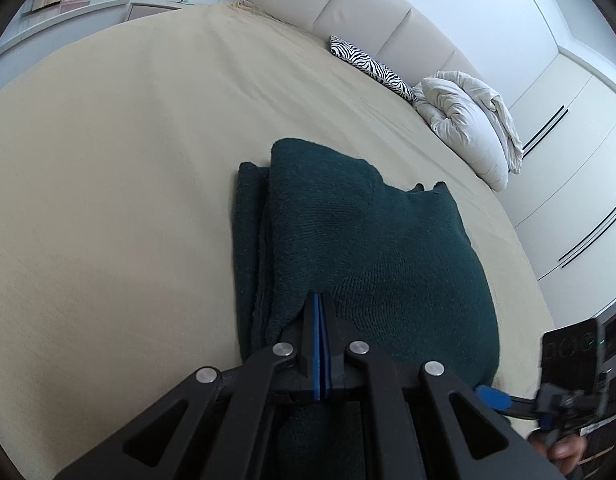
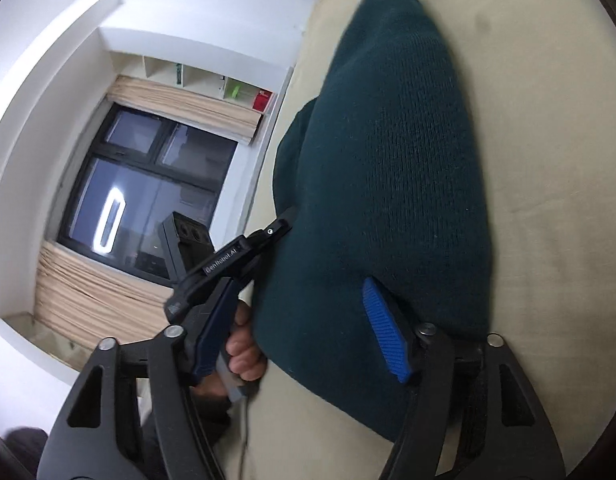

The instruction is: Fold small clothes

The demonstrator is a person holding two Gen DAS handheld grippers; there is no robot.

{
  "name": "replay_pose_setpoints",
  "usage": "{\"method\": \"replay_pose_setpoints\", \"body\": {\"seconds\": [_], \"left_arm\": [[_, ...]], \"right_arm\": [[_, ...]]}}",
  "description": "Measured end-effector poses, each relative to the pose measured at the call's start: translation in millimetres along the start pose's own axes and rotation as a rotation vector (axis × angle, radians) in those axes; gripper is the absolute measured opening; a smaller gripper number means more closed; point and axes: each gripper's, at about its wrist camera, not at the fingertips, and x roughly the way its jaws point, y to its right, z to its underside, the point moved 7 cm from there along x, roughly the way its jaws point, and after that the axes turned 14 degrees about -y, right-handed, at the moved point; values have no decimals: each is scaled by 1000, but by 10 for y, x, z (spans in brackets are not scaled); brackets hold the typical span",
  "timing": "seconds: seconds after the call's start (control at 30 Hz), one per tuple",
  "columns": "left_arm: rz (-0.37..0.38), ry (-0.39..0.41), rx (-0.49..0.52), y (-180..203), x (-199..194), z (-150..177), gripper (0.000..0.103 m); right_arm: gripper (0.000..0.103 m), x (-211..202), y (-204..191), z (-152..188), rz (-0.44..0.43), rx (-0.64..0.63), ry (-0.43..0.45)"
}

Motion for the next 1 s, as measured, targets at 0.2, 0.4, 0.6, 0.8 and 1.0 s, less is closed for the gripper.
{"method": "replay_pose_setpoints", "body": {"seconds": [0.2,0.4,0.6,0.8,1.0], "left_arm": [[39,2,-11,-47,-5,-7,8],[45,6,-6,-93,-15,-7,8],[98,3,-57,-114,-199,-2,7],[55,92,-131,-207,-724,6,60],[117,-109,-204,-329,-385,26,60]], "right_arm": [[66,-84,-408,376,-45,-55,-38],[25,-80,282,525,-36,94,-56],[54,-545,81,545,28,33,0],[93,-1039,128,174,121,42,117],[93,-917,605,-91,113,160,48]]}}
